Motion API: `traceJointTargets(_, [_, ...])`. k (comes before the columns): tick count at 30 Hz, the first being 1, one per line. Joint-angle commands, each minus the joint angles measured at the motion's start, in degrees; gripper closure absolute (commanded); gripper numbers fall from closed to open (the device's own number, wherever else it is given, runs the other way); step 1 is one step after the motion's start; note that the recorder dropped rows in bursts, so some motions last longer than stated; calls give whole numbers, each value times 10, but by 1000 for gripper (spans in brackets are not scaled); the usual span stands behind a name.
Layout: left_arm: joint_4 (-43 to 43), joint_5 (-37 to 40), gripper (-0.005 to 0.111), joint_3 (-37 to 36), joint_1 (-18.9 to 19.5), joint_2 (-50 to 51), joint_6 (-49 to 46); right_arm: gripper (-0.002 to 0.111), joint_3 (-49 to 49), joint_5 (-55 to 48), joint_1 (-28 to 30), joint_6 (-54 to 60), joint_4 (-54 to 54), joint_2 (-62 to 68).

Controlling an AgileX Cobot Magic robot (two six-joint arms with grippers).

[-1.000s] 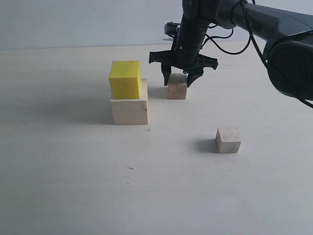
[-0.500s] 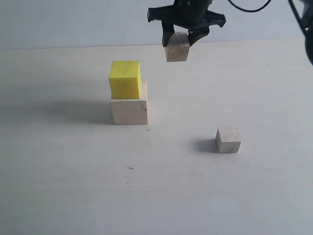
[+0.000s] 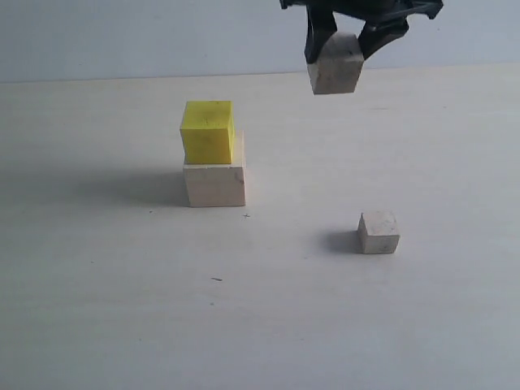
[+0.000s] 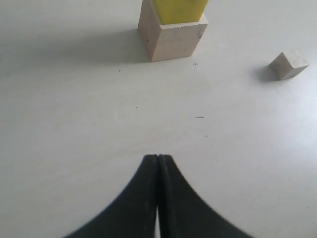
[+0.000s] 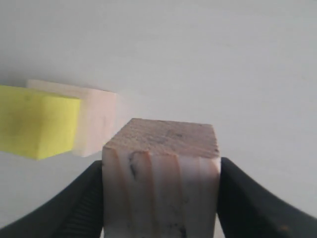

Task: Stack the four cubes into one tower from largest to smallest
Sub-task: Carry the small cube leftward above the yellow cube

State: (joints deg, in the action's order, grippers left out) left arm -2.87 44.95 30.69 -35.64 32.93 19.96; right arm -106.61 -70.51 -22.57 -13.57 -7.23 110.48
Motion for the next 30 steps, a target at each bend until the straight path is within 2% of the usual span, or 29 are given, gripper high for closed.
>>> traceJointTargets(1, [4,-3,106,-1,-3,2,-2,108,2,5,-14,4,-46,-31])
traceJointTargets(11, [3,-2,106,-1,-3,2,-17,108,-52,5,-109,-57,-47,24])
traceJointTargets(22, [1,-2,106,-1,-3,2,-30,108,-109,5,-120,-106,-87,75])
traceJointTargets(30, [1,-3,106,-1,-3,2,-32,108,-139,5,-150,-137,-35,97])
